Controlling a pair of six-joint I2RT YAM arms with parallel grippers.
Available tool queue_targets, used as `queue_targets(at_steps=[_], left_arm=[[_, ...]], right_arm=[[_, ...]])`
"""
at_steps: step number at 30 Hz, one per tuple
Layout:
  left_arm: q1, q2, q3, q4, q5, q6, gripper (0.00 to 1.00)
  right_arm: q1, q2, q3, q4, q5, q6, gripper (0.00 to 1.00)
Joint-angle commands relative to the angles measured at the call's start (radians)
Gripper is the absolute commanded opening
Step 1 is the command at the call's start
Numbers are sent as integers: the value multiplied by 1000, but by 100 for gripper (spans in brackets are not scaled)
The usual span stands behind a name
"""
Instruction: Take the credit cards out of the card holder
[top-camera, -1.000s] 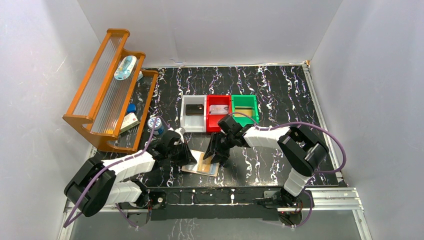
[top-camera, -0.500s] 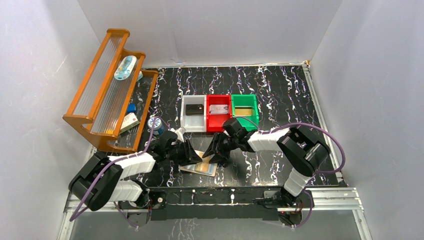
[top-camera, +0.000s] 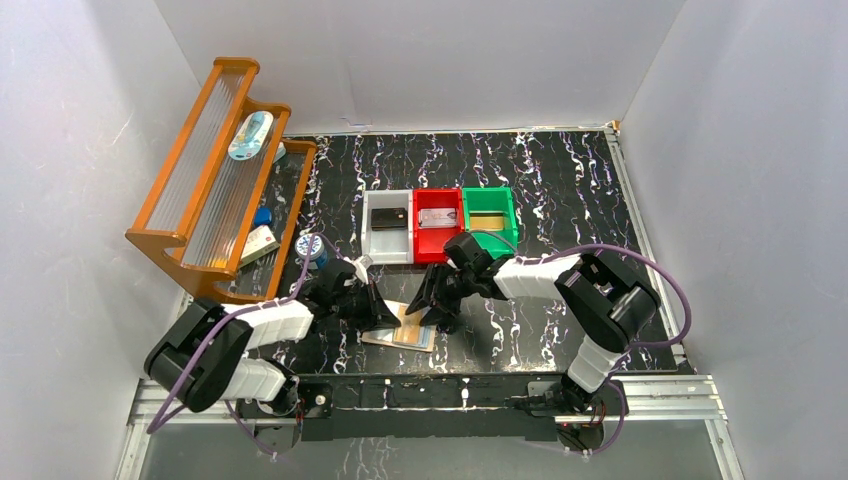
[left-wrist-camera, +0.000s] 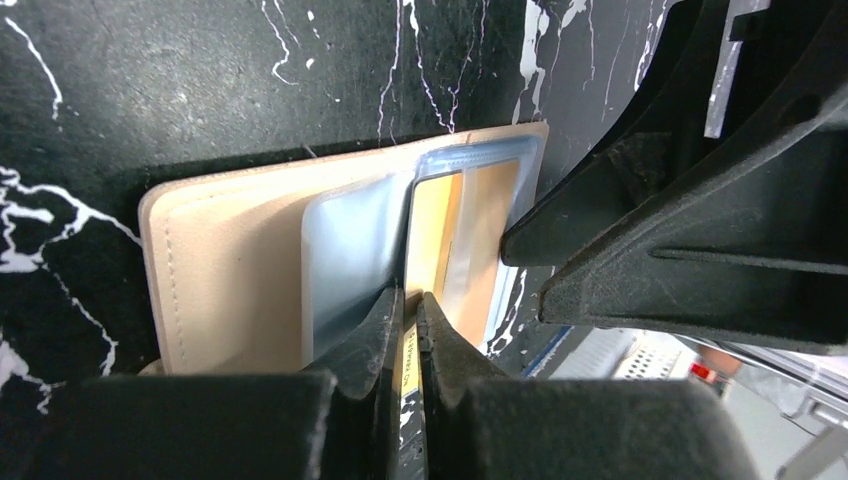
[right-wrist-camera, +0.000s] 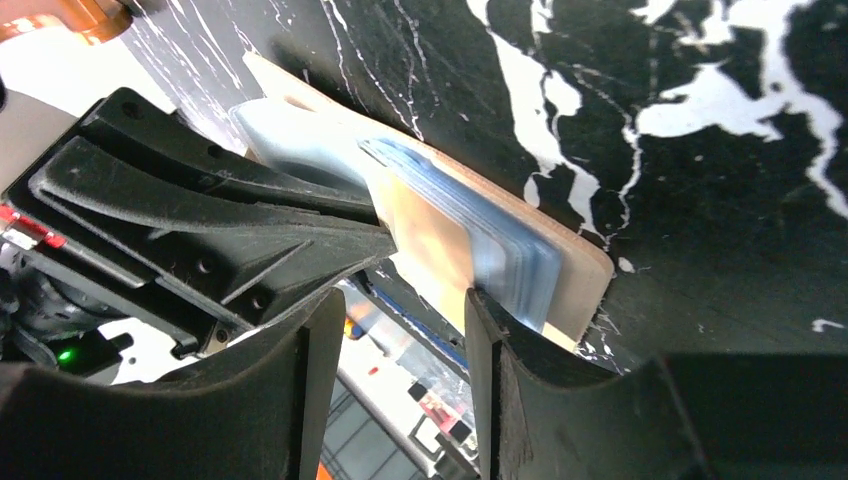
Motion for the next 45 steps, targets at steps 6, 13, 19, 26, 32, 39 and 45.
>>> queue_targets(at_steps=[6,13,19,26,32,39,45], left_arm=[[-68,-140,37,-179,-152,56,0],[-69,-157,41,-208,-191,65,0],[-69,-210,40,-264,-242,70,0],[-69,-226,57,-294,-250,91,6],[-69,-209,53,-266,-198,106,35],[-69,-149,-14,-124,-96,19,37],[-69,-93,-40,-30,-27,-26,32]], right_arm=[[50,49,69,-227,319,-159,63],[57,17,96,-276,337,-194,61],[63,36,131,-320,357,-208,59],[73,65,164,-374,376,-227,52],[95,100,172,-326,310,-244,49],[96,96,86,-109,131,-129,49],[96,131,42,-41,98,-79,50]])
